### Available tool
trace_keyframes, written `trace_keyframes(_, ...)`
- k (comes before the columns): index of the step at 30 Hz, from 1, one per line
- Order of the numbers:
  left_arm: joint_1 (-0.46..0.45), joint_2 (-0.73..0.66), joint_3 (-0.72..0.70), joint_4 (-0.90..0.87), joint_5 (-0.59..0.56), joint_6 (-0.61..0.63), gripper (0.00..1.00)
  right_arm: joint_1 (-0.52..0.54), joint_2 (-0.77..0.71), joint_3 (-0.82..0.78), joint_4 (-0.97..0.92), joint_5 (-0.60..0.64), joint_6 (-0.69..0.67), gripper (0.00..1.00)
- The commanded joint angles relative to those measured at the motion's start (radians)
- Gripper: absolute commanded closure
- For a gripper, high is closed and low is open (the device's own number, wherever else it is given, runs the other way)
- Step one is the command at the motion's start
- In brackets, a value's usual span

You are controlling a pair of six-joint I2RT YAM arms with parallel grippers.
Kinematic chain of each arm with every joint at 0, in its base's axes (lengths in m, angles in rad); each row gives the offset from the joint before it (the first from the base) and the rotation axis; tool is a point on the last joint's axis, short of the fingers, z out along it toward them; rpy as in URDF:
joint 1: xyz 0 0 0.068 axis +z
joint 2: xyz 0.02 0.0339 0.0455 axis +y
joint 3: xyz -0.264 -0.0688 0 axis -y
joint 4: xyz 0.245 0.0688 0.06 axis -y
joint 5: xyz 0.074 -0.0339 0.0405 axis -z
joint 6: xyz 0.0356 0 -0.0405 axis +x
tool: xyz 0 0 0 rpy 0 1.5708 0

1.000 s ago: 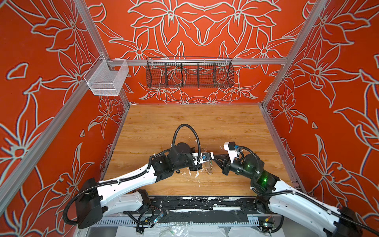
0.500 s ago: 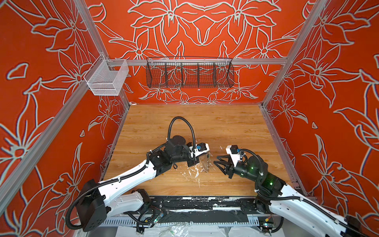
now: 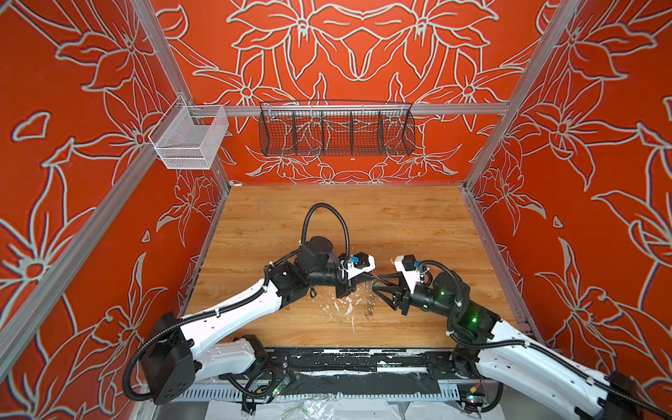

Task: Attach keys to a key ring
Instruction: Insert the key into the keyring.

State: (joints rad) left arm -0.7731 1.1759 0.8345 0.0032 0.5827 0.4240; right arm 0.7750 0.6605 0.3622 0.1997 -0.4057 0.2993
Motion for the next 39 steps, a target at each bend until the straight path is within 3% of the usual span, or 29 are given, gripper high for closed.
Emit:
trace_keyframes(1, 0.003, 0.001, 0.031, 0.015, 0.041, 0.001, 1.00, 0.007, -0.021, 0.022, 0.031, 0.005, 0.004, 0.50)
trace_keyframes(4, 0.003, 0.001, 0.032, 0.011, 0.059, 0.007, 1.00, 0.010, -0.046, 0.011, 0.025, 0.044, 0.005, 0.52)
trace_keyframes(8, 0.003, 0.000, 0.032, 0.009, 0.104, 0.021, 1.00, 0.009, -0.061, 0.004, 0.002, 0.086, 0.002, 0.66)
trace_keyframes(13, 0.003, -0.007, 0.032, 0.009, 0.130, 0.023, 1.00, 0.009, -0.058, 0.004, -0.009, 0.094, 0.003, 0.73)
trace_keyframes(21, 0.003, -0.008, 0.028, 0.011, 0.121, 0.018, 1.00, 0.009, -0.026, 0.006, 0.024, -0.005, 0.004, 0.67)
trace_keyframes(30, 0.003, -0.010, 0.029, 0.012, 0.124, 0.020, 1.00, 0.012, 0.019, 0.012, 0.039, -0.015, 0.008, 0.65)
trace_keyframes(34, 0.003, -0.009, 0.029, 0.017, 0.126, 0.014, 1.00, 0.012, 0.022, 0.012, 0.041, -0.010, 0.008, 0.76)
trace_keyframes(39, 0.004, -0.008, 0.028, 0.021, 0.127, 0.005, 1.00, 0.013, 0.004, 0.004, 0.037, 0.003, 0.006, 1.00)
